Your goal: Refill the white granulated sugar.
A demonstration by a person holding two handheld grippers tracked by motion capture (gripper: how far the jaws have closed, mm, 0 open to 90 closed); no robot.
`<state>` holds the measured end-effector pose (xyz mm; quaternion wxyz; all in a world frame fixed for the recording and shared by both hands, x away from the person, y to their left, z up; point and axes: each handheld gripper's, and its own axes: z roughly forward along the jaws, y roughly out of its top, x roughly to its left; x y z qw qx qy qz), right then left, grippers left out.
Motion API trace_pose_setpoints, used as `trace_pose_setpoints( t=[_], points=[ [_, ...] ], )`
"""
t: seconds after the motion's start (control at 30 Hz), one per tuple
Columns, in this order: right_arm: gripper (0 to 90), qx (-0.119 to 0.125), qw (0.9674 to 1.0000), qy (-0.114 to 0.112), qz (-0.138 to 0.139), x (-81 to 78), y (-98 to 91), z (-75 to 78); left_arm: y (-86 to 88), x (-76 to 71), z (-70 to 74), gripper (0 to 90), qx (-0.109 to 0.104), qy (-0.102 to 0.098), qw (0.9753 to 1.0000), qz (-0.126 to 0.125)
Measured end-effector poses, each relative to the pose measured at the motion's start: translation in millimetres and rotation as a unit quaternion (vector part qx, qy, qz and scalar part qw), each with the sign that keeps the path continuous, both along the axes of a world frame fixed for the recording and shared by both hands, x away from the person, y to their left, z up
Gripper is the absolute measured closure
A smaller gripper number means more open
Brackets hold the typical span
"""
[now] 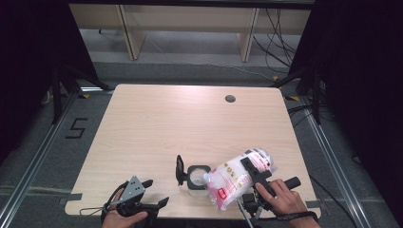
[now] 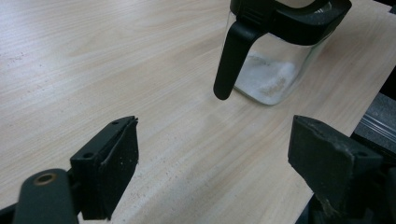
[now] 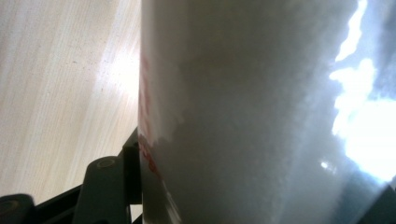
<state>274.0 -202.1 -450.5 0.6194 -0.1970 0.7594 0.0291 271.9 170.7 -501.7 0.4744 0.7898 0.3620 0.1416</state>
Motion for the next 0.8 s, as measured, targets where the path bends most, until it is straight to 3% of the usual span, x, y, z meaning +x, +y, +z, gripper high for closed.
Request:
trace_pose_setpoints(
  t=[0.03,0.1,0.2,0.23,0.33,0.43,0.47,0.53,0.6,0.63,0.67,0.73,0.77,0.8],
  points=[
    [40.0,0.001,1.0,0.001,-0.002,-0.1,0.5,-0.8,1.3,0.7,0.2,15.8,0.007,-0.006,0.9999,-0.007],
    [40.1,-0.014,0.9998,-0.005,0.014,1.7,1.9,1.1,0.0,0.3,0.3,15.8,-0.006,0.001,1.0,0.003],
    [40.1,-0.013,0.9998,-0.003,0.014,1.9,1.9,0.9,-0.7,-0.4,0.0,15.8,-0.006,-0.002,1.0,-0.001],
    [40.1,-0.014,0.9998,-0.002,0.011,1.6,1.9,0.4,1.5,0.5,0.5,15.8,0.007,-0.006,0.9999,-0.01],
    [40.1,-0.014,0.9999,-0.002,0.006,0.8,1.7,-0.1,-0.2,0.1,0.5,15.8,-0.004,0.001,1.0,0.002],
    [40.1,-0.016,0.9998,-0.004,0.006,0.7,1.8,-0.3,1.7,0.0,1.0,15.8,0.007,-0.005,0.9999,-0.006],
    [40.1,-0.021,0.9996,-0.01,0.013,1.1,2.4,0.3,1.4,0.6,1.1,15.8,0.003,-0.006,1.0,-0.004],
    [40.1,-0.008,1.0,0.001,0.003,0.3,1.1,-1.6,0.9,0.9,1.1,15.8,0.002,-0.005,1.0,-0.004],
    [40.1,-0.009,0.9999,-0.001,0.005,0.4,1.3,-1.5,1.4,0.1,0.6,15.8,0.006,-0.006,0.9999,-0.007],
    [40.1,-0.023,0.9997,-0.004,0.004,-0.1,2.3,0.6,1.6,0.2,1.0,15.8,0.007,-0.005,0.9999,-0.006],
    [40.1,-0.012,0.9999,-0.004,0.005,0.4,1.3,-0.9,0.7,0.6,0.8,15.8,-0.002,-0.003,1.0,-0.002],
    [40.1,-0.017,0.9997,-0.008,0.013,1.2,1.7,1.5,-0.4,-0.2,0.4,15.8,-0.005,0.001,1.0,0.001],
    [40.1,-0.009,0.9999,-0.005,0.002,0.2,0.7,-0.1,0.5,-0.6,0.3,15.8,0.0,-0.001,1.0,-0.002],
    [40.1,-0.022,0.9997,-0.009,0.011,1.2,1.7,1.2,1.6,-0.4,1.0,15.8,0.009,-0.005,0.9999,-0.004]
  ],
)
